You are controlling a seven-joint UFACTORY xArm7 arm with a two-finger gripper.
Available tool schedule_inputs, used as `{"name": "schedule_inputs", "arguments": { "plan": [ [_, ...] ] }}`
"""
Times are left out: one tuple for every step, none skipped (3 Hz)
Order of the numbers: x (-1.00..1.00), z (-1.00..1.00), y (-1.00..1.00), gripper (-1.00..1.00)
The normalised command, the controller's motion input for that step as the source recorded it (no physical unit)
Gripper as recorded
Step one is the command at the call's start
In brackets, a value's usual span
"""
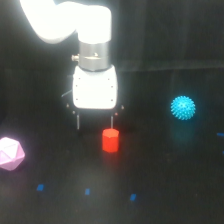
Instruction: Pick up the red object from the table
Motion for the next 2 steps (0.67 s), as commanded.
{"name": "schedule_inputs", "arguments": {
  "plan": [
    [1.0,-0.01,-0.19,1.0],
    [-0.4,-0.67,0.82,-1.0]
  ]
}}
